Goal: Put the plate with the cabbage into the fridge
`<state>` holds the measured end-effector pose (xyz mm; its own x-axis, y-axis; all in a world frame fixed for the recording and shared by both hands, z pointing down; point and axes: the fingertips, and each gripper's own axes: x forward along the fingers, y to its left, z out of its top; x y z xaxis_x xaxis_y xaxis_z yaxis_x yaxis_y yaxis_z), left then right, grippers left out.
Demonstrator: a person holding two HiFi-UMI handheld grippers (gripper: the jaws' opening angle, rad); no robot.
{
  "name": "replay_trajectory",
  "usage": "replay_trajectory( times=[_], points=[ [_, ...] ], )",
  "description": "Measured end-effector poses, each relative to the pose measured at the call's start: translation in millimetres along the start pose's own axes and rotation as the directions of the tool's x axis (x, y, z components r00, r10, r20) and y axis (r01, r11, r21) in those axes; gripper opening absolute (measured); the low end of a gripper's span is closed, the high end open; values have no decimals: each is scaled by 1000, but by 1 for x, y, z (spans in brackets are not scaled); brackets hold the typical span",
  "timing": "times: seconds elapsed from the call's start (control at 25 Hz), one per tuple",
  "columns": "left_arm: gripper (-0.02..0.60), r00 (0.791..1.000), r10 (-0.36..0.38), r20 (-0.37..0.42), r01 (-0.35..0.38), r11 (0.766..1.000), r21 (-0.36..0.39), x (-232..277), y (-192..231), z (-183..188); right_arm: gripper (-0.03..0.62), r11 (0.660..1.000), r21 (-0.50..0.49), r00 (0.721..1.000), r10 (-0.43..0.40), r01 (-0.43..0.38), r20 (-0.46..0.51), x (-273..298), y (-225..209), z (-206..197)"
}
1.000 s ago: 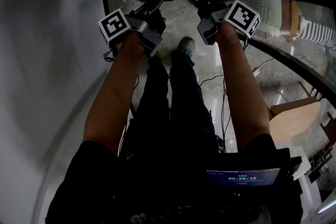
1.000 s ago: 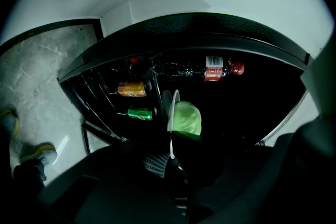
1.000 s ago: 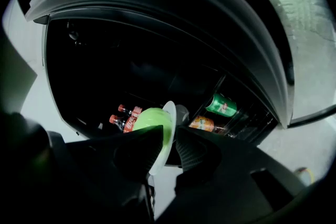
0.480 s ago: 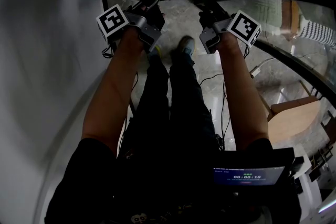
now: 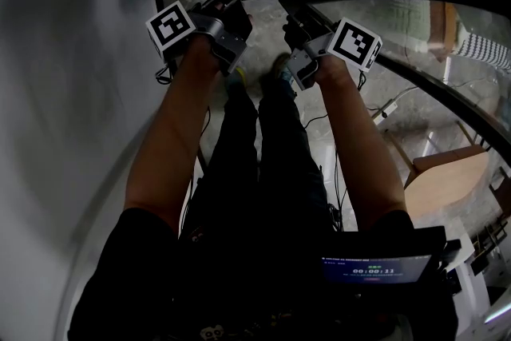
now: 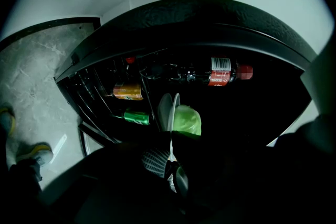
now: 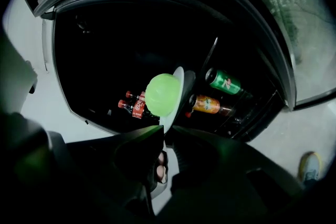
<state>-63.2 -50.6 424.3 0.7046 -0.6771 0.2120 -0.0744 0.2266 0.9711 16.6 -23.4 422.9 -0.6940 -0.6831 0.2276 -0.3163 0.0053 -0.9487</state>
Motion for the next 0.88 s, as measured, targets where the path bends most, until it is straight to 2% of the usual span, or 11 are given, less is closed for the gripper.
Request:
replay_trajectory(
  times=[0.44,0.72,0.88],
  points=[
    [15,1000,-6,-3,6,1000,-24,2,-1,1,55,1000,-13,1000,-10,10,13,15,0,5],
    [15,1000,8,-11,-8,1000,6,1,-5,2,44,1000,4,999,-30,30,39,20,0,15],
    [15,1000,16,-6,-16,1000,-2,-2,-3,3,44,999,9,998,-38,37,49,26,-1,28]
  ],
)
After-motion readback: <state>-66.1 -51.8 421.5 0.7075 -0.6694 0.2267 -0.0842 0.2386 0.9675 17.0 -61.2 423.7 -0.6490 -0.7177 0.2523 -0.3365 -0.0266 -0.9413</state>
